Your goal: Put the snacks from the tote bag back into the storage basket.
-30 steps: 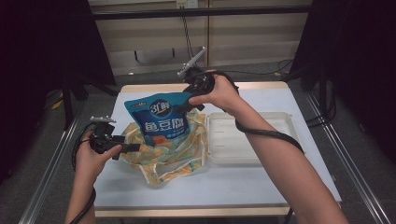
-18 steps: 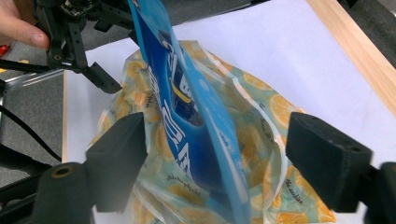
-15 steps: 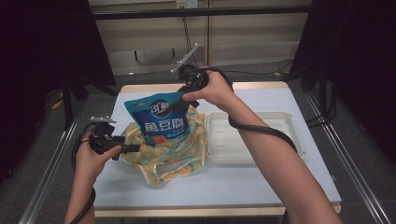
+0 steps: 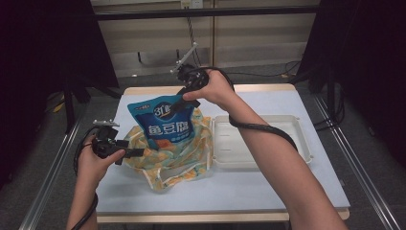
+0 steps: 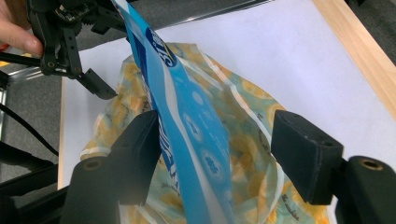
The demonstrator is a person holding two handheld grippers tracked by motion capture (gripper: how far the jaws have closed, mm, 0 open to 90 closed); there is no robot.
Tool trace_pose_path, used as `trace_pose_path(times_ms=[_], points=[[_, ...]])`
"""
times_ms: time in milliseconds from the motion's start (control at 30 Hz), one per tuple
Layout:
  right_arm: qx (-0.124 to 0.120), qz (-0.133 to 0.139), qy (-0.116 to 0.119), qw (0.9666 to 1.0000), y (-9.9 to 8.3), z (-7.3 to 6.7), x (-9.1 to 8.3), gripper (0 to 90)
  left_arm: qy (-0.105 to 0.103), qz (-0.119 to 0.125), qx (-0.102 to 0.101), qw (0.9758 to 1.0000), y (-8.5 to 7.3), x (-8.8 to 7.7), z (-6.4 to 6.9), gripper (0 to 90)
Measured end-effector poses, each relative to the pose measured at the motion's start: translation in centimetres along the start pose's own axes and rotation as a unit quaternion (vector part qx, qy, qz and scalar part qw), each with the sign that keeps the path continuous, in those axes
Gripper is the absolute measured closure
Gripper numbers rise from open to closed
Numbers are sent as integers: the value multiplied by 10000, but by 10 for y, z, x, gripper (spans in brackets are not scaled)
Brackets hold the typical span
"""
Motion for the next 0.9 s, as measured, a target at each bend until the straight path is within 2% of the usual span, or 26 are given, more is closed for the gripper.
trace_pose_path(times_ms=[133, 200, 300, 367, 533, 700, 900], points=[[52, -132, 43, 9999, 0, -1, 3, 349, -17, 7, -37, 10000, 0, 0, 1, 102], [91, -171, 72, 9998, 1, -2, 5, 384, 17, 3, -2, 10000, 0, 1, 0, 103], [26, -264, 62, 9996, 1, -1, 7, 448, 9, -6, 11, 10000, 0, 1, 1, 104], [100, -289, 112, 9995, 2, -4, 9, 475, 10, -29, 24, 10000, 0, 1, 1, 104], [25, -529, 179, 9984, 0, -6, 14, 540, 9, -45, 26, 10000, -1, 3, 1, 108], [89, -679, 239, 9974, 0, -9, 17, 625, 27, -57, 65, 10000, -1, 3, 1, 108], [46, -849, 245, 9961, 1, -10, 20, 660, -18, -49, 34, 10000, 0, 3, 5, 107]])
Point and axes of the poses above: each handheld gripper's, and its own axes: x roughly forward along the jaws, y roughly out of its top, z roughly to its right, the point moved 9 cm from there along x, roughly forward along the jaws, and after that the axes turned 12 degrees about y, right-handed, at the moved point
